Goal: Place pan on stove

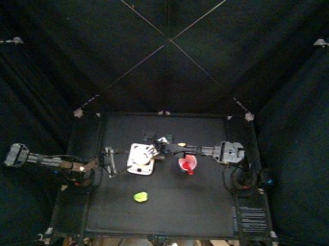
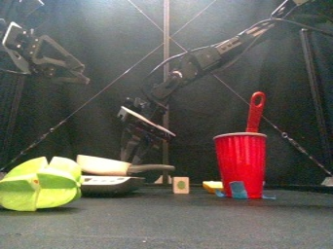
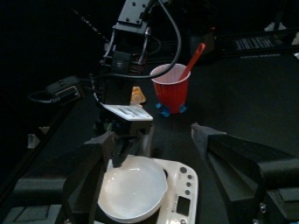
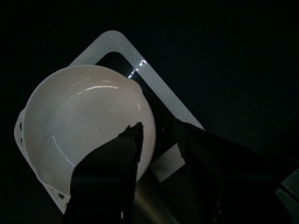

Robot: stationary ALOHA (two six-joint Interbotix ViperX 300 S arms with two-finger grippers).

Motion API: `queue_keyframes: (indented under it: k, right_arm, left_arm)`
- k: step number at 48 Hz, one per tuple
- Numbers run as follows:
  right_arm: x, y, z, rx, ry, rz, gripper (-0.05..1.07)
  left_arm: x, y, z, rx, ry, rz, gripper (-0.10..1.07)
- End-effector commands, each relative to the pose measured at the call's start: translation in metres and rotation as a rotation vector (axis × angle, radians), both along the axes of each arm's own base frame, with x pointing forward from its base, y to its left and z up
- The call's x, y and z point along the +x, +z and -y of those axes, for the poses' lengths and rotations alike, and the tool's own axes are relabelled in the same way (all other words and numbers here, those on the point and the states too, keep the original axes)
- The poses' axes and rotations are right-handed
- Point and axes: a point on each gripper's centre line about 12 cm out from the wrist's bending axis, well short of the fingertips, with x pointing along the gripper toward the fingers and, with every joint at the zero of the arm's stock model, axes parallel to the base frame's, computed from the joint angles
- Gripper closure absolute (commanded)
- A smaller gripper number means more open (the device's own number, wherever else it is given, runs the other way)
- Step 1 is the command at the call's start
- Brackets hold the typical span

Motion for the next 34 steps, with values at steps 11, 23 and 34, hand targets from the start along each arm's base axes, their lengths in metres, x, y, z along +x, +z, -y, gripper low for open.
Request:
queue_keyframes:
  k: [11,23,34]
  right_arm:
    - [0.0028,0.0452,-0.0033,-0.049,0.01,0.047,0.28]
    - [0.0038,0.046,-0.0053,-0.054,0.016,0.049,0.28]
    - [0.0032,0.0457,-0.0055,-0.053,0.017,0.047,0.28]
  left_arm:
    - [0.0016,0.0049,-0.0007,0.006,0.004,0.012,-0.05]
    - [0.0018,0.0046,-0.0007,0.006,0.004,0.011,-0.05]
    - [0.0018,0.0046,-0.0007,0.004,0.004,0.011,-0.05]
